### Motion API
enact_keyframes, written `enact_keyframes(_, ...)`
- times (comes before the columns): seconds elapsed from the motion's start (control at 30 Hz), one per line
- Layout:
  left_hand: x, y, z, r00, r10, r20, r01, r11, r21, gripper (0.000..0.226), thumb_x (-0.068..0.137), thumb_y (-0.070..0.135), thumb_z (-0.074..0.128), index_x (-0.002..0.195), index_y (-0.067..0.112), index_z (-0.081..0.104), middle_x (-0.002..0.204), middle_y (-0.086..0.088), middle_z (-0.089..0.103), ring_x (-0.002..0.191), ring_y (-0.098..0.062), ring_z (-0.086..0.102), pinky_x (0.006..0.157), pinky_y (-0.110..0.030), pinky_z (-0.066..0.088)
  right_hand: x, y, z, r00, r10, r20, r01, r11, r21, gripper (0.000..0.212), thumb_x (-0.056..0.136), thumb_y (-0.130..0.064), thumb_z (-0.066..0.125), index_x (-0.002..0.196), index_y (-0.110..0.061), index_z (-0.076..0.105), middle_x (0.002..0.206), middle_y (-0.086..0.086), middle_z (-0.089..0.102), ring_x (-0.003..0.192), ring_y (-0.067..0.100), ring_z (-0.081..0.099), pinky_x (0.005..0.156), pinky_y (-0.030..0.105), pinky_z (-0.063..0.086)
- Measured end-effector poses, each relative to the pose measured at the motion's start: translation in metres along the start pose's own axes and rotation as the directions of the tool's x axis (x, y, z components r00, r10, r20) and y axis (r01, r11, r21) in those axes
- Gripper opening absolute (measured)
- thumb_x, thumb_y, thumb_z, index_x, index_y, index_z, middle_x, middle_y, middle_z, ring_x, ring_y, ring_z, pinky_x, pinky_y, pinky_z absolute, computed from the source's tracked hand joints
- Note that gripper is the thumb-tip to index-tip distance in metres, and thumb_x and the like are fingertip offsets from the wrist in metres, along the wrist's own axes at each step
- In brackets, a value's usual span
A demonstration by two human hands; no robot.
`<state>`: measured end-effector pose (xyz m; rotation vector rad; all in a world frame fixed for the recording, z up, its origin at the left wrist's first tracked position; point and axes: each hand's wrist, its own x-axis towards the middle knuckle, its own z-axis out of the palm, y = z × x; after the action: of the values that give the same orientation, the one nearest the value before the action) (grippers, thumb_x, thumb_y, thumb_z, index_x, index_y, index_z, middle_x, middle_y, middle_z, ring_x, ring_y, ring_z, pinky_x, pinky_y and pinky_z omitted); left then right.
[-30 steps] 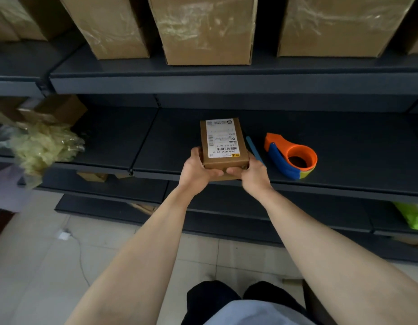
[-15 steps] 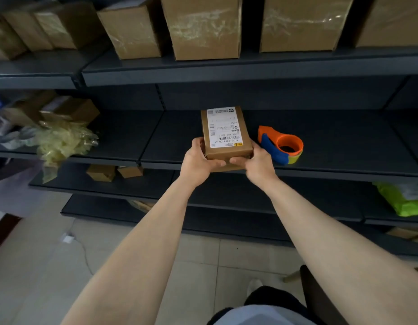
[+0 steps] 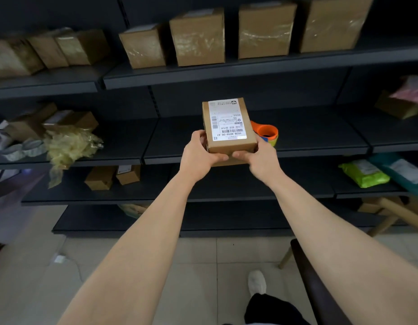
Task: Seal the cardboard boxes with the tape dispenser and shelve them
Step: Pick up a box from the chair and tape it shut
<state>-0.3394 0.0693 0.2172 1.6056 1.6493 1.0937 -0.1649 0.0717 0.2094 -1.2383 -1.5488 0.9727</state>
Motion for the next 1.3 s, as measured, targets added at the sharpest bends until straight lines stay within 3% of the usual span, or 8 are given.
enact_keyframes(0.13, -0.022, 0.019, 0.001, 0.999, 0.044, 0.006, -0.044, 0.998, -0.052, 0.088, 0.064, 0.022, 0.086, 0.135, 0.019, 0.035, 0.130, 0.005, 0.055, 0.112, -0.008, 0.052, 0.089, -0.028, 0.050, -0.025, -0.012, -0.013, 0.998, -0.027, -0.063, 0.026, 0.999, -0.019, 0.062, 0.084, -0.011, 0.072, 0.139, -0.019, 0.044, 0.117, -0.012, 0.055, 0.106, 0.002, 0.047, 0.074, 0.004, 0.038)
enact_keyframes(0.3, -0.037, 0.043, 0.007, 0.994, 0.111, 0.007, -0.110, 0.989, -0.103, 0.089, 0.063, 0.022, 0.087, 0.135, 0.018, 0.034, 0.131, 0.005, 0.055, 0.117, -0.010, 0.052, 0.092, -0.032, 0.050, -0.045, -0.025, -0.037, 0.992, -0.064, -0.111, 0.064, 0.998, -0.003, 0.064, 0.082, -0.017, 0.074, 0.139, -0.022, 0.047, 0.128, -0.004, 0.059, 0.116, 0.010, 0.052, 0.095, 0.024, 0.045)
enact_keyframes(0.47, -0.041, 0.068, 0.017, 0.989, 0.146, -0.012, -0.145, 0.968, -0.202, 0.091, 0.063, 0.024, 0.087, 0.135, 0.021, 0.030, 0.129, 0.006, 0.057, 0.115, -0.011, 0.054, 0.090, -0.031, 0.051, -0.052, -0.039, -0.062, 0.976, -0.139, -0.165, 0.150, 0.987, 0.055, 0.055, 0.082, -0.022, 0.074, 0.131, -0.035, 0.052, 0.110, -0.026, 0.062, 0.104, -0.009, 0.055, 0.078, 0.006, 0.046)
enact_keyframes(0.63, -0.030, 0.101, 0.035, 0.979, 0.203, -0.004, -0.196, 0.941, -0.276, 0.084, 0.064, 0.024, 0.086, 0.129, 0.022, 0.034, 0.122, 0.011, 0.059, 0.110, -0.007, 0.056, 0.088, -0.028, 0.052, -0.046, -0.045, -0.090, 0.948, -0.177, -0.264, 0.206, 0.975, 0.085, 0.059, 0.084, -0.023, 0.072, 0.137, -0.029, 0.047, 0.119, -0.018, 0.062, 0.109, -0.002, 0.056, 0.083, 0.012, 0.049)
enact_keyframes(0.73, -0.018, 0.122, 0.052, 0.969, 0.246, 0.015, -0.231, 0.928, -0.292, 0.077, 0.064, 0.023, 0.086, 0.123, 0.025, 0.036, 0.113, 0.018, 0.058, 0.108, -0.005, 0.056, 0.090, -0.032, 0.052, -0.039, -0.046, -0.112, 0.923, -0.198, -0.329, 0.236, 0.968, 0.080, 0.059, 0.084, -0.023, 0.071, 0.138, -0.025, 0.047, 0.123, -0.013, 0.061, 0.111, 0.000, 0.055, 0.082, 0.008, 0.047)
enact_keyframes(1.0, 0.027, 0.191, 0.119, 0.933, 0.354, 0.058, -0.313, 0.883, -0.350, 0.079, 0.064, 0.028, 0.085, 0.125, 0.022, 0.036, 0.126, 0.006, 0.057, 0.115, -0.008, 0.054, 0.095, -0.038, 0.050, -0.005, -0.042, -0.200, 0.848, -0.268, -0.458, 0.295, 0.955, -0.013, 0.053, 0.085, -0.026, 0.071, 0.134, -0.025, 0.051, 0.119, -0.015, 0.062, 0.113, 0.003, 0.056, 0.093, 0.020, 0.047)
enact_keyframes(1.17, 0.064, 0.237, 0.167, 0.907, 0.416, 0.067, -0.363, 0.853, -0.376, 0.078, 0.063, 0.030, 0.086, 0.121, 0.023, 0.035, 0.123, 0.005, 0.058, 0.112, -0.010, 0.055, 0.095, -0.039, 0.049, 0.029, -0.037, -0.264, 0.809, -0.262, -0.527, 0.280, 0.959, -0.047, 0.048, 0.084, -0.024, 0.072, 0.129, -0.019, 0.055, 0.117, -0.006, 0.065, 0.110, 0.010, 0.060, 0.095, 0.028, 0.049)
enact_keyframes(1.3, 0.095, 0.266, 0.206, 0.904, 0.419, 0.081, -0.355, 0.844, -0.402, 0.077, 0.063, 0.028, 0.085, 0.121, 0.022, 0.034, 0.124, 0.001, 0.057, 0.113, -0.012, 0.055, 0.096, -0.039, 0.048, 0.058, -0.035, -0.308, 0.797, -0.262, -0.545, 0.266, 0.961, -0.073, 0.045, 0.083, -0.021, 0.072, 0.126, -0.021, 0.057, 0.111, -0.011, 0.066, 0.105, 0.004, 0.061, 0.090, 0.022, 0.049)
